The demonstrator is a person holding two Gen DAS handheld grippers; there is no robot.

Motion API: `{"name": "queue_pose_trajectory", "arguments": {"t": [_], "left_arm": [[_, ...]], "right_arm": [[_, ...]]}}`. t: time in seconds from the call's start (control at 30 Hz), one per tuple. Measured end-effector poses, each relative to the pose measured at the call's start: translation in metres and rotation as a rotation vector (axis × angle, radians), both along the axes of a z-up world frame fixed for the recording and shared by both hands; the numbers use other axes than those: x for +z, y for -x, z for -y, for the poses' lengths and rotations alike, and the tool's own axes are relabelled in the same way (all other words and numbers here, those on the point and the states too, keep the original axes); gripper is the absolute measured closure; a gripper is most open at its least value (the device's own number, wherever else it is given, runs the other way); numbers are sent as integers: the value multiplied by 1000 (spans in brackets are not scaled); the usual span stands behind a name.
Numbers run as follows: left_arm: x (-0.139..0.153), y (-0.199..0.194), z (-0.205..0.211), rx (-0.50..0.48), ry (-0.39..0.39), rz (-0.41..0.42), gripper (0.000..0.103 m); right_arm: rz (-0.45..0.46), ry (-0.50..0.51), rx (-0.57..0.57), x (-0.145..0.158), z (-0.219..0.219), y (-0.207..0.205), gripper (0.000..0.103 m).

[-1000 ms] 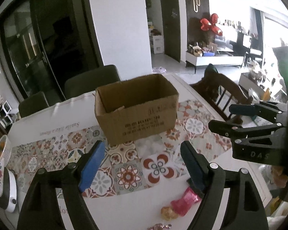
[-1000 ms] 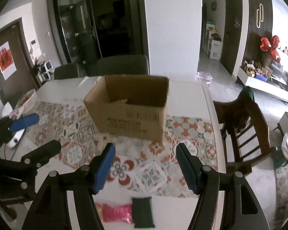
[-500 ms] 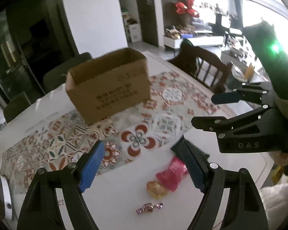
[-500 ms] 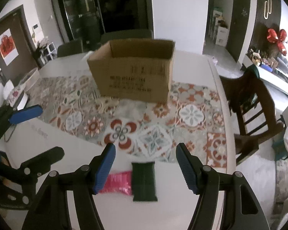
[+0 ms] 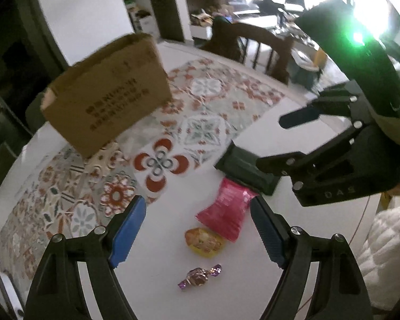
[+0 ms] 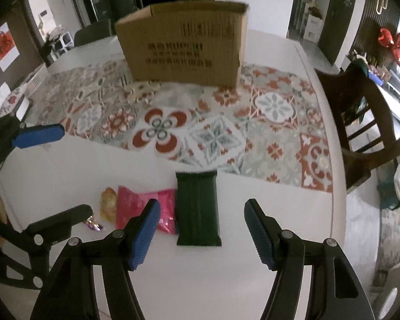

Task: Organize snacks
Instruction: 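Grasp the red pack with the left gripper while the right gripper grasps the dark green pack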

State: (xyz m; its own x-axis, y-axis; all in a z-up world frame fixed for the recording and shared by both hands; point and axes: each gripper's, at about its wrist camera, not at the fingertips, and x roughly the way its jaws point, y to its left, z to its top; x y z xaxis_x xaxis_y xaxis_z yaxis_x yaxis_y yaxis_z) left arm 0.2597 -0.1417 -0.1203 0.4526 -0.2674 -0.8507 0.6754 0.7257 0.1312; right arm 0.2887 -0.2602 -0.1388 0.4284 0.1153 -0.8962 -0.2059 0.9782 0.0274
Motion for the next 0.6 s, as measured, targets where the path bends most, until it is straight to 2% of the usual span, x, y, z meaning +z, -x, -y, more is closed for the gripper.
{"name": "queue_pose_trajectory", "arguments": {"t": [0.2,0.43,0.6], "left_arm": [[-21,-5,8,-71,-43,-45,23],[-39,-13,19,-122,-70,-92,21],[-51,-13,27,-155,-107,-101,20]], "right_arm": [[-55,7,4,-23,0,-4,37],[-114,-36,-6,-43,1,-14,37],[-134,-35,-1,-53,-3,-21,37]]}}
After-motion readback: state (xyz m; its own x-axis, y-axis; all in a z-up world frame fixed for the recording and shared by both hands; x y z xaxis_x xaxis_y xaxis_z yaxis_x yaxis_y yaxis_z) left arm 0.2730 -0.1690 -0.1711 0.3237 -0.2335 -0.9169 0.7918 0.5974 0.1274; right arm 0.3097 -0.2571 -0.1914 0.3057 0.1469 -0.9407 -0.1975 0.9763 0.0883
